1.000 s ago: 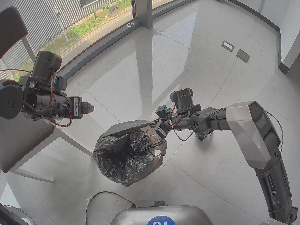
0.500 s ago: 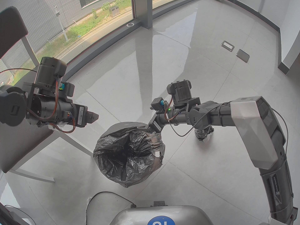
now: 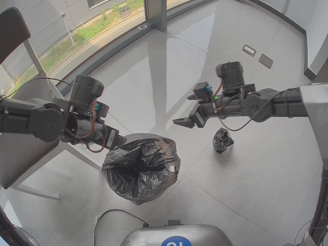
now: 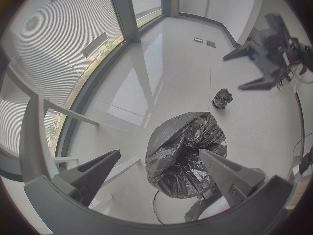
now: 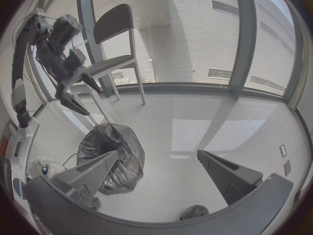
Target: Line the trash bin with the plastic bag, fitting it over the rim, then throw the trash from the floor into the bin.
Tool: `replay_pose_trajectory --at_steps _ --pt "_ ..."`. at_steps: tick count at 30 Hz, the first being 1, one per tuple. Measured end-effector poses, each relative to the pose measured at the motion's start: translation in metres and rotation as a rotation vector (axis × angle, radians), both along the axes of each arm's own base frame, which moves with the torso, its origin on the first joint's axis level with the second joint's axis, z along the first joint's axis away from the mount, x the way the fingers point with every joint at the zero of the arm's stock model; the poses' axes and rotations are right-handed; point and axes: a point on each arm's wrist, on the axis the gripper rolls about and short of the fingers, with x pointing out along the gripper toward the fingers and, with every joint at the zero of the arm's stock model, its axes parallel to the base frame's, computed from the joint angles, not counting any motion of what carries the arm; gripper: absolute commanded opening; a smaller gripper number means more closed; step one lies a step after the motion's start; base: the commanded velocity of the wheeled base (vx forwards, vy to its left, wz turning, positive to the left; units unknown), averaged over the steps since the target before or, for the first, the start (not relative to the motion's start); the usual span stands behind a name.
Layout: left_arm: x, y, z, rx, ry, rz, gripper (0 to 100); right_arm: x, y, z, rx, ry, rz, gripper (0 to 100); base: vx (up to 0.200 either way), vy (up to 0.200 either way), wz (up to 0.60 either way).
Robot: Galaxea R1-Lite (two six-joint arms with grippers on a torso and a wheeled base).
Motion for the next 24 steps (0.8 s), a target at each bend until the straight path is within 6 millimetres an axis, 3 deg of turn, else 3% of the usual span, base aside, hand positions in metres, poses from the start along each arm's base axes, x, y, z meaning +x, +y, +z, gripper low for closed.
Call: replay_pose_trajectory --at_steps 8,12,18,24 --pt "0.043 -0.023 -0.030 0.087 0.037 -0.045 100 -0.040 -0.068 0.032 -0.016 -0.010 -0.101 100 0.000 0.000 0.00" --pt "0.066 -0.029 -0.043 0.132 0.036 -0.048 100 -0.056 -0.090 0.043 -0.014 -0.024 -0.140 100 0.000 0.000 0.00" --pt "0.093 -0.027 -0.067 0.181 0.061 -0.036 100 -0.071 -0.109 0.053 -0.010 -0.039 -0.179 100 0.000 0.000 0.00" --pt "0.102 -0.018 -0.079 0.188 0.084 -0.012 100 -0.076 -0.113 0.055 -0.009 -0.041 -0.187 100 0.000 0.000 0.00"
